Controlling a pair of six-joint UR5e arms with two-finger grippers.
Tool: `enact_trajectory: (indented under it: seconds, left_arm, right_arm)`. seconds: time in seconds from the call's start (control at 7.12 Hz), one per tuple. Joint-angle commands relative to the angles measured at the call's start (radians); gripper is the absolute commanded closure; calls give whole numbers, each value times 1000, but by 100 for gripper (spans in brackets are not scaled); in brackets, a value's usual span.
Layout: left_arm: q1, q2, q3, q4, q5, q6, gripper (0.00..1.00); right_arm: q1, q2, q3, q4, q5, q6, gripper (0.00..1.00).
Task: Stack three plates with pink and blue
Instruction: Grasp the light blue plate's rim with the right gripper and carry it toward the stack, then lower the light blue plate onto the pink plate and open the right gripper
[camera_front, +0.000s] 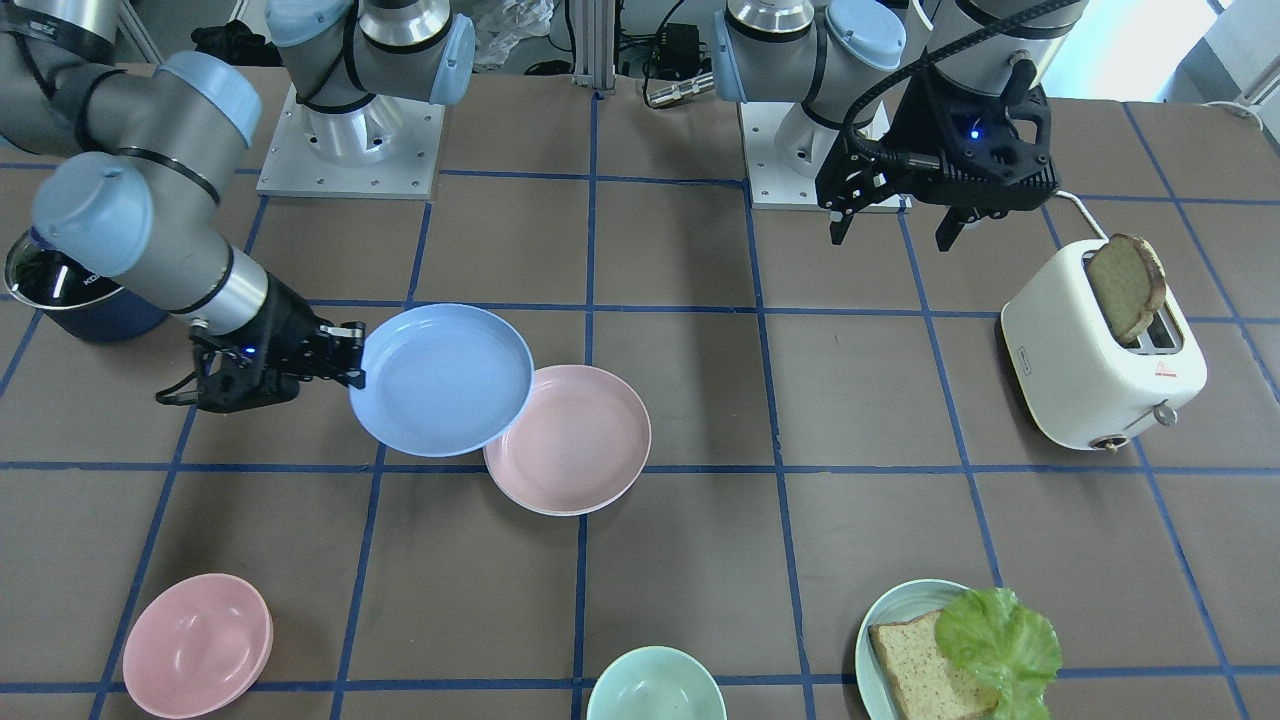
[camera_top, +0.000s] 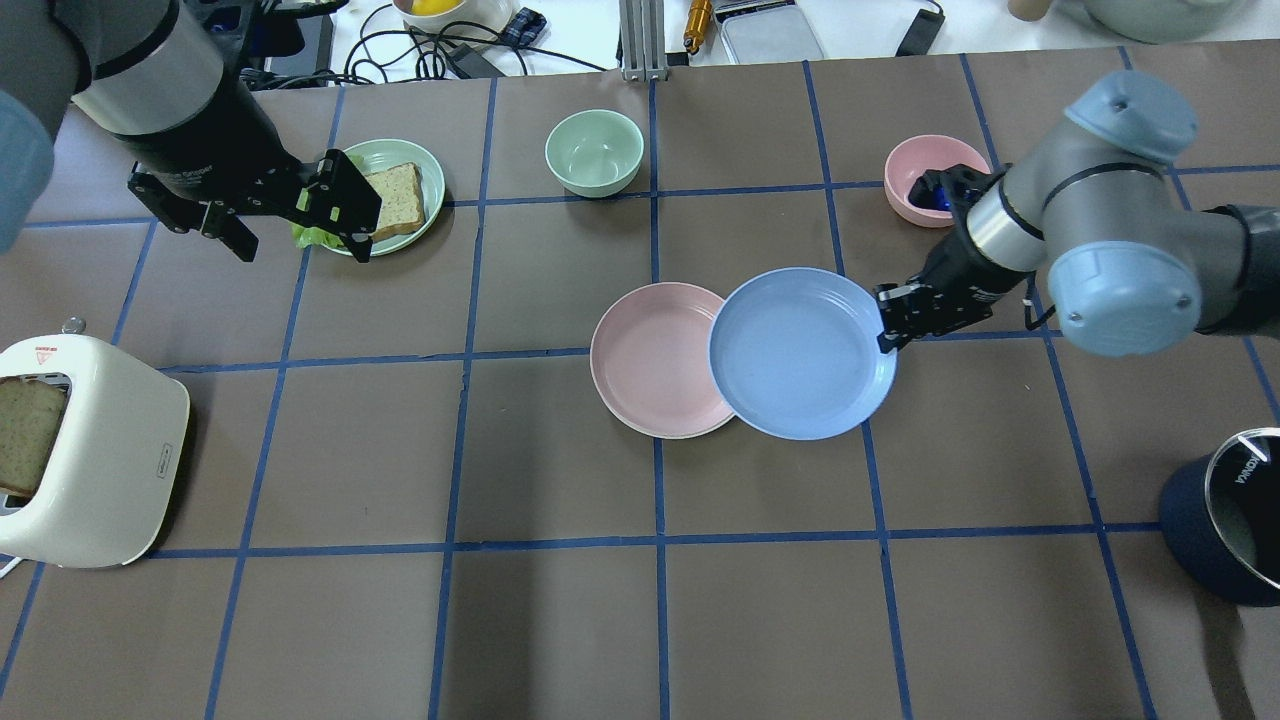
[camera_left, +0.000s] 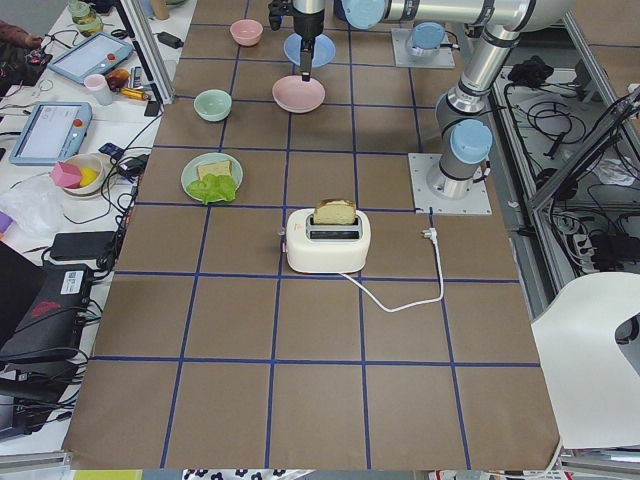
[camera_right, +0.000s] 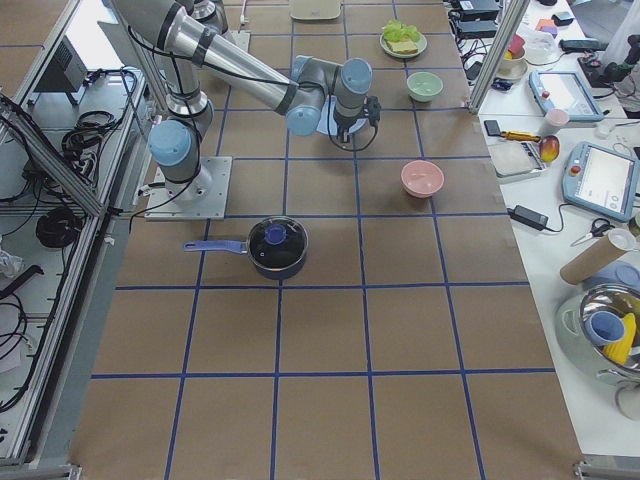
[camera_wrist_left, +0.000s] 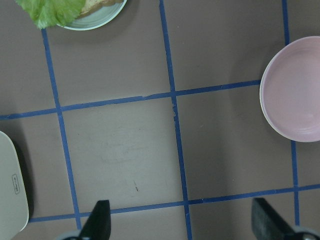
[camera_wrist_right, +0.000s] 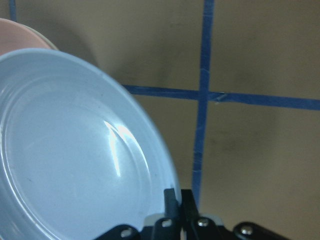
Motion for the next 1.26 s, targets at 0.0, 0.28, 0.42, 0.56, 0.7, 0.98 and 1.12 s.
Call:
enact_trajectory:
  seconds: [0.0,0.28,0.42,0.56,0.7,0.98,1.12]
  left_arm:
    - [2,8,7,-1,10,-9,0]
    - [-1,10,6,5,8,-7,0]
    - [-1,12,4,5,5,-7,0]
    - [-1,13,6,5,10,-7,0]
    - [-1,7,7,8,10,-7,0]
    - [-1,7,7,8,10,-7,0]
    - [-1,8,7,8,7,-7,0]
  right_arm:
    - [212,112,-56,-116,-9,216,100]
    - [225,146,-75,-113,6,215,100]
    - [227,163,-81,-115,-9,203,100]
    - [227,169,-105,-108,-38,198,100]
    - [227,177,-104,-105,-75,203,26]
    - [227,175,-150,-73,-76,212,0]
    - [218,146,-208,3,-127,209,0]
